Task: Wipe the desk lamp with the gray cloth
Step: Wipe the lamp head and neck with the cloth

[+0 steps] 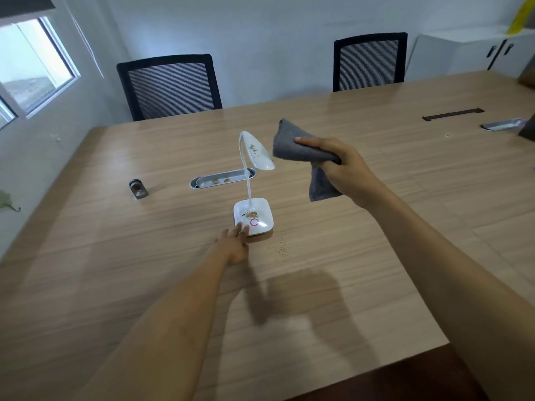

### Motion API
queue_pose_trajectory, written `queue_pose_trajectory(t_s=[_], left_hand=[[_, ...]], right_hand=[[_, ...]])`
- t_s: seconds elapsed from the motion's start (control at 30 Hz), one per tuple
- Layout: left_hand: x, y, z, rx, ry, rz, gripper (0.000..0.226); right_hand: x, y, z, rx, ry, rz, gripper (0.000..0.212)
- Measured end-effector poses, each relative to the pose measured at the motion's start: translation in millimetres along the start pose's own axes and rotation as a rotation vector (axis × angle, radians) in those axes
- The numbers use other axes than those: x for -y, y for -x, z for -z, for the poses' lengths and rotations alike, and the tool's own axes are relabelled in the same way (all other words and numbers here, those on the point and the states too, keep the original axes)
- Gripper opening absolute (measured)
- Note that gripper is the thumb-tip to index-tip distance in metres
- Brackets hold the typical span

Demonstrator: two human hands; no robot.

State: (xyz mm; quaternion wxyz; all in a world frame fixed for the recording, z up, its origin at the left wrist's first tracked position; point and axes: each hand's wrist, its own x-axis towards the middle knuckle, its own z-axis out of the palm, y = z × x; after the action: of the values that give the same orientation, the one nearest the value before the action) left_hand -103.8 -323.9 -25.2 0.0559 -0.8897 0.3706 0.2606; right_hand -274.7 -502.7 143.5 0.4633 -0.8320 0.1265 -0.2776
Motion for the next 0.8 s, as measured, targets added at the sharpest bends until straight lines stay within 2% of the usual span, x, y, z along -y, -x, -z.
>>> queue_pose_trajectory(t_s=[0.13,0.33,0.5,0.6,0.8], left_hand=[[0,0,0,0.003,0.020,0.005,0.063],[-2,3,-3,-0.010,0.036,0.019,0.064],[-1,2,-2,-0.013,-0.002,-0.007,0.066],[0,2,-2,-0.011,-0.012,-0.008,0.066],[-3,4,0,-0.011,-0.004,0.002,0.069]], right_hand=[[11,-14,-4,-0.047,-0.107,-0.010,0.054],[34,-40,-27,0.053,0.089,0.064,0.060],[26,-31,-21,0.096,0.244,0.150,0.062],[12,-18,-10,0.063,0.194,0.052,0.063],[9,-13,1,-0.056,0.026,-0.003,0.057]])
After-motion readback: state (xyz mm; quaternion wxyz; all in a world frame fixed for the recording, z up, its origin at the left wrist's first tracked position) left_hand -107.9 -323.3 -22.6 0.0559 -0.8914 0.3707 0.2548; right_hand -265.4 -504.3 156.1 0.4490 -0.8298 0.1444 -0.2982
